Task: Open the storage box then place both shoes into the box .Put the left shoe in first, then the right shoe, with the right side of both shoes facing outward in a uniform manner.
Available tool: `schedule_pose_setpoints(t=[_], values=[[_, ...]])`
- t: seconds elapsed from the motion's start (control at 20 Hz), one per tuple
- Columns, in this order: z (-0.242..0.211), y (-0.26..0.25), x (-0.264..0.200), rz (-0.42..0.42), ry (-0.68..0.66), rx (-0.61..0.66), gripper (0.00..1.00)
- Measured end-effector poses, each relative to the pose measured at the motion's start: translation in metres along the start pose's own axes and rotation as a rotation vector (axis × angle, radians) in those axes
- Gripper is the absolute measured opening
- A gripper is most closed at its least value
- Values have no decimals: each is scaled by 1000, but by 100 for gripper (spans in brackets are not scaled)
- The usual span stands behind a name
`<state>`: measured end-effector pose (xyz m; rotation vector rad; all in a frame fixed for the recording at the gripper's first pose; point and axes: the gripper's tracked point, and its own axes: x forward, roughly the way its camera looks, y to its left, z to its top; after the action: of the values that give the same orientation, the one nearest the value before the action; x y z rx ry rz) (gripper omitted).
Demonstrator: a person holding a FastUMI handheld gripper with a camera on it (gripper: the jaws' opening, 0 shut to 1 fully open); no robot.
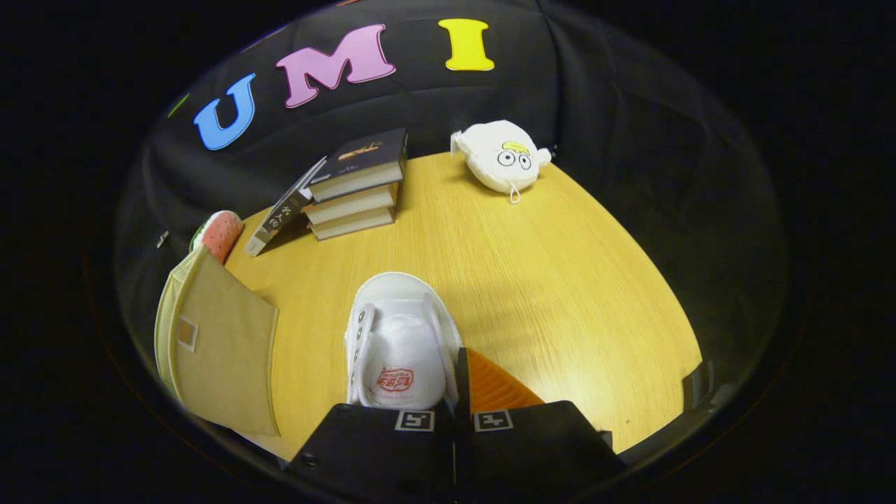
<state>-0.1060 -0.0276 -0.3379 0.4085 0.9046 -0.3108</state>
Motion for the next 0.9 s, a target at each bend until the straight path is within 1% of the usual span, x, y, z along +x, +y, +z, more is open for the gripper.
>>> schedule_pose_setpoints(t=[0.2,0.3,0.4,0.5,0.6,0.9], values=[[36,50,-42,47,-25,8,6],[47,81,-55,72,-16,11,6],[58,118,-65,115,-22,14,6],[60,156,-74,159,-7,18,6],[58,188,-75,180,24,13,6],[30,261,-69,179,170,6,6]])
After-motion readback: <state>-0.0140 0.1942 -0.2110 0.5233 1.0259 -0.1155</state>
